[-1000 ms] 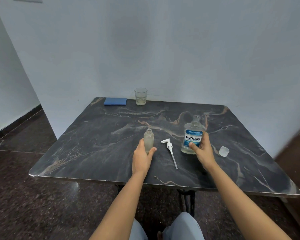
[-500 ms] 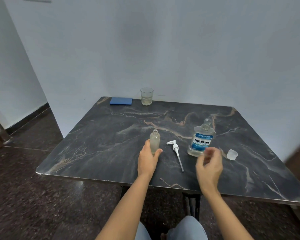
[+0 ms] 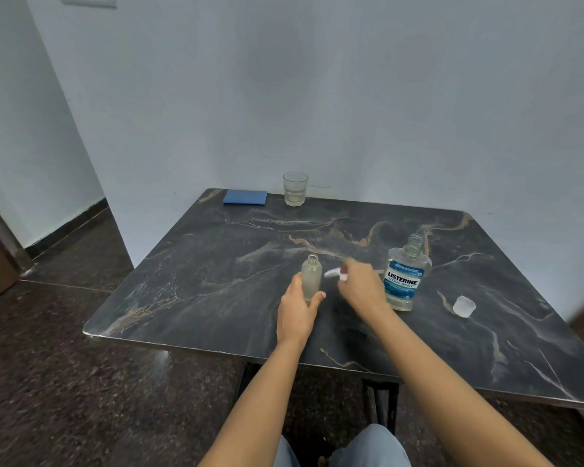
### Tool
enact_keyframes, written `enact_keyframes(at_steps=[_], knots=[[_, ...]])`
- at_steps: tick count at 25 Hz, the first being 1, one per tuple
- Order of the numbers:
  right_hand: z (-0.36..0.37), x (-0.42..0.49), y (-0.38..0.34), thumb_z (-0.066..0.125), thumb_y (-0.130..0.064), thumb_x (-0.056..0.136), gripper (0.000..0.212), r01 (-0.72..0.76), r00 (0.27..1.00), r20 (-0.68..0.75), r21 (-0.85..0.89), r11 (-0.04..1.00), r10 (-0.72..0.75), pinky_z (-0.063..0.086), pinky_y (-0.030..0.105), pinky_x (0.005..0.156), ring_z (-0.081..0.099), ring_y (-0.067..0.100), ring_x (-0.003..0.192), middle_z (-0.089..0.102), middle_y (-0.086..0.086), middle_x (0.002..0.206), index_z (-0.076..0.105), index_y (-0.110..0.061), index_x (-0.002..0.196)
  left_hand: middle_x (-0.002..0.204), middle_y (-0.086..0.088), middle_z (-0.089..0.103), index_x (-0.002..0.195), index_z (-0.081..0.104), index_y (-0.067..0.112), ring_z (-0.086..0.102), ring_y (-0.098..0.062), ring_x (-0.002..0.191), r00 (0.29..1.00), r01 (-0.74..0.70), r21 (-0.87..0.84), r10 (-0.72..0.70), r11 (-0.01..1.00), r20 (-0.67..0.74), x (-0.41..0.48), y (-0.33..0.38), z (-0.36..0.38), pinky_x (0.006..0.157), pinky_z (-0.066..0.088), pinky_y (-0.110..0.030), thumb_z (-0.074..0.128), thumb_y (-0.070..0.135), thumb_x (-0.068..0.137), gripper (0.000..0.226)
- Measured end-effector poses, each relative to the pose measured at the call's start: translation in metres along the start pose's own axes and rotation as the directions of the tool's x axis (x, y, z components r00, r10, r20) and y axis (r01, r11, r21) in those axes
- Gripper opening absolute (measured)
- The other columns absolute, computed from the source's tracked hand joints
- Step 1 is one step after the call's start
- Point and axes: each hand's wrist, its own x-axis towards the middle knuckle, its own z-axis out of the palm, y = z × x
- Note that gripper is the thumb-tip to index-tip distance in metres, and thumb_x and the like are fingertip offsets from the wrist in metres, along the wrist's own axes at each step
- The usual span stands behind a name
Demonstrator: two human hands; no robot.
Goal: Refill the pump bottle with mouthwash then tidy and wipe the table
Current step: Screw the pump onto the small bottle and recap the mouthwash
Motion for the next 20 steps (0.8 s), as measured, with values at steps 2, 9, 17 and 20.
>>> enact_keyframes(at_steps=[2, 9, 17, 20], knots=[[-0.033, 0.001, -0.009, 0.059, -0.014, 0.086, 0.016, 0.076, 0.978, -0.207, 0.376, 0.923, 0.004, 0.053, 0.03, 0.071, 0.065, 0.021, 0.08, 0.069, 0.007, 0.092, 0.061, -0.012, 0.102, 0.108, -0.001, 0.063, 0.121, 0.049, 0.02, 0.06, -0.022, 0.096, 1.0, 0.008, 0.004, -0.008, 1.0, -0.002, 0.0, 0.001, -0.001, 0.084, 0.051, -0.041, 0.067, 0.035, 0.087, 0.041], [-0.097, -0.002, -0.047, 0.069, -0.016, 0.087, 0.02, 0.406, 0.866, -0.492, 0.792, 0.455, 0.084, 0.052, 0.015, 0.076, 0.062, -0.002, 0.077, 0.063, -0.013, 0.088, 0.056, -0.013, 0.101, 0.109, 0.002, 0.063, 0.124, 0.048, 0.022, 0.061, -0.018, 0.096, 1.0, 0.014, 0.008, -0.014, 1.0, 0.006, 0.0, 0.001, -0.001, 0.086, 0.052, -0.04, 0.067, 0.039, 0.087, 0.045], [-0.052, 0.002, -0.048, 0.067, -0.016, 0.087, 0.022, 0.351, 0.924, -0.381, 0.811, 0.468, -0.033, 0.054, 0.02, 0.083, 0.068, 0.008, 0.092, 0.069, 0.001, 0.102, 0.055, -0.01, 0.105, 0.104, 0.003, 0.064, 0.118, 0.05, 0.025, 0.062, -0.019, 0.094, 1.0, 0.022, -0.017, -0.022, 1.0, 0.004, 0.0, 0.001, 0.0, 0.085, 0.053, -0.042, 0.068, 0.038, 0.086, 0.039], [-0.038, 0.001, -0.046, 0.067, -0.013, 0.088, 0.024, 0.309, 0.945, -0.322, 0.811, 0.498, -0.063, 0.053, 0.019, 0.082, 0.066, -0.001, 0.09, 0.068, -0.005, 0.101, 0.055, -0.009, 0.108, 0.102, 0.006, 0.063, 0.117, 0.05, 0.027, 0.061, -0.016, 0.093, 0.999, 0.031, -0.013, -0.031, 0.999, 0.007, 0.0, 0.002, -0.001, 0.084, 0.053, -0.04, 0.068, 0.037, 0.086, 0.038]])
